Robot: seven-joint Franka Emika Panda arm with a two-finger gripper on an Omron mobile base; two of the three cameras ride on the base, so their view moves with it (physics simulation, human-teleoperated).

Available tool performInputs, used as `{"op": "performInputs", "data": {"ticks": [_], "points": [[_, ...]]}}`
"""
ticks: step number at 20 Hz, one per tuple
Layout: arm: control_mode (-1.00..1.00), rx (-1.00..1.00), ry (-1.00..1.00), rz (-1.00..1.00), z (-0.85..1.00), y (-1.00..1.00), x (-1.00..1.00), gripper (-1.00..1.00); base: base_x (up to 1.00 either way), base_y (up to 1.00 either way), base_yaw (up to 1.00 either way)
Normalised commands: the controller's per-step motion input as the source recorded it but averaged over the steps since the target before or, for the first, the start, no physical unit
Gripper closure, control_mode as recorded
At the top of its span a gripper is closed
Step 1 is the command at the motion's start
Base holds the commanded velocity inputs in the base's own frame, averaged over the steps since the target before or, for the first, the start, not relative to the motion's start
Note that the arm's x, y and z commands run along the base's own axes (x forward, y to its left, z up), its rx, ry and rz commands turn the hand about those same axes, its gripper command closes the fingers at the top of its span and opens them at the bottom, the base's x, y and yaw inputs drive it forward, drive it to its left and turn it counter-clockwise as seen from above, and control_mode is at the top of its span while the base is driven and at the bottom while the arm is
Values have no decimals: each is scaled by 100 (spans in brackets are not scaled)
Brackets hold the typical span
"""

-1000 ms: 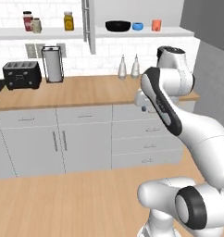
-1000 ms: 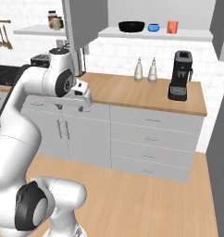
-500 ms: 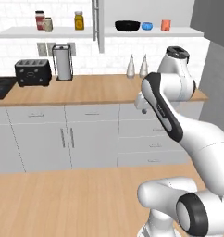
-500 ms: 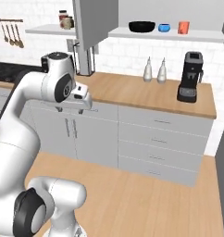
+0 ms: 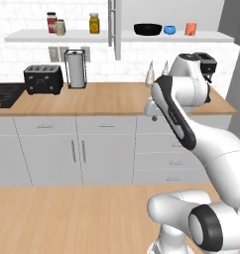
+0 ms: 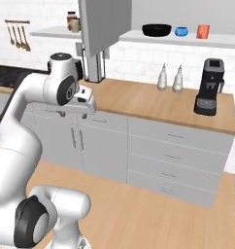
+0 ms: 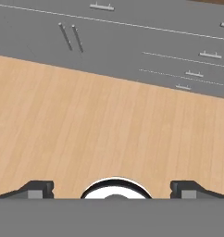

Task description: Gather all objects into one cabinet and sort the glasses and bowls to opposite sides.

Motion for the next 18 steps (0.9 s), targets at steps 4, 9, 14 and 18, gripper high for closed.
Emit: {"op": "performInputs", "data": {"ticks": [4, 9, 14, 18], "points": [[100, 0, 0, 0, 0, 0, 0, -100, 88, 0, 8], [100, 0, 0, 0, 0, 0, 0, -100, 65, 15, 6], [100, 0, 0, 0, 0, 0, 0, -100, -71, 5, 19], [100, 0, 0, 0, 0, 0, 0, -100, -86, 40, 23]]}}
